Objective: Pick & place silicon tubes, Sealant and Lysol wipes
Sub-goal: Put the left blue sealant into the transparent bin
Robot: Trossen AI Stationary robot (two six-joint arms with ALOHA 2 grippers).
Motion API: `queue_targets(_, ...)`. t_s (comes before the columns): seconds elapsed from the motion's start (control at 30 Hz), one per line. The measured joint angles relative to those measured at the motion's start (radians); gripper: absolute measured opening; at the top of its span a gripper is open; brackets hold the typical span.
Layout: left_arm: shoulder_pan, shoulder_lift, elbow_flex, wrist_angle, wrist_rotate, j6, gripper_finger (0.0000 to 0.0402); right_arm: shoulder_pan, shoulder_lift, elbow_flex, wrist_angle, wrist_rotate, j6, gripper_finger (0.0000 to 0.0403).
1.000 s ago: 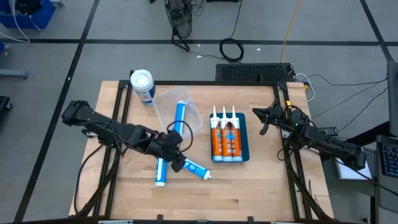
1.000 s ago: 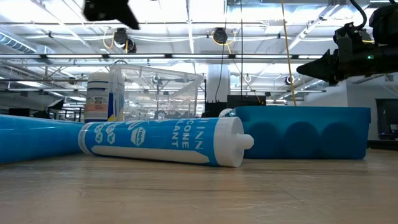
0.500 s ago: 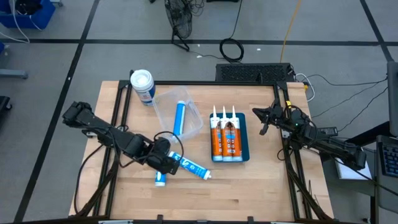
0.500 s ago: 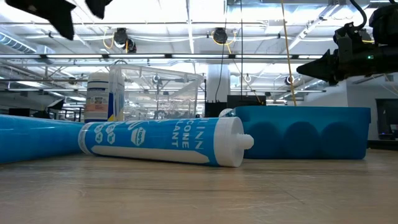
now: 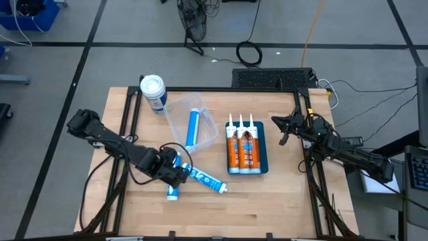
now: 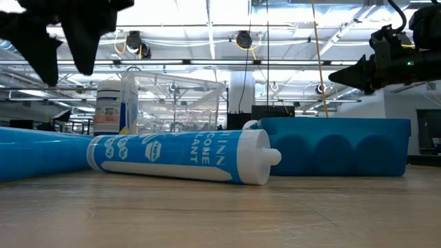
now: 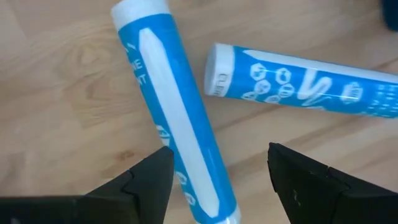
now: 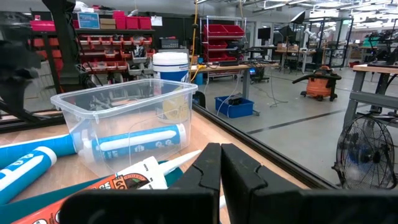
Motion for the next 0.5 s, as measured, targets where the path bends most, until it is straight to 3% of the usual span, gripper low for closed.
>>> queue_targets(0.17,0.017,0.000,-0.039,0.020,0.049,0.005,0.0260,0.000,0.000,0.000,0.000,0.000,0.000,0.0000)
queue_targets(0.5,0.044,0.000,-0.044,0.020,0.049,0.011,0.0260,0.000,0.000,0.000,0.000,0.000,0.000,0.0000)
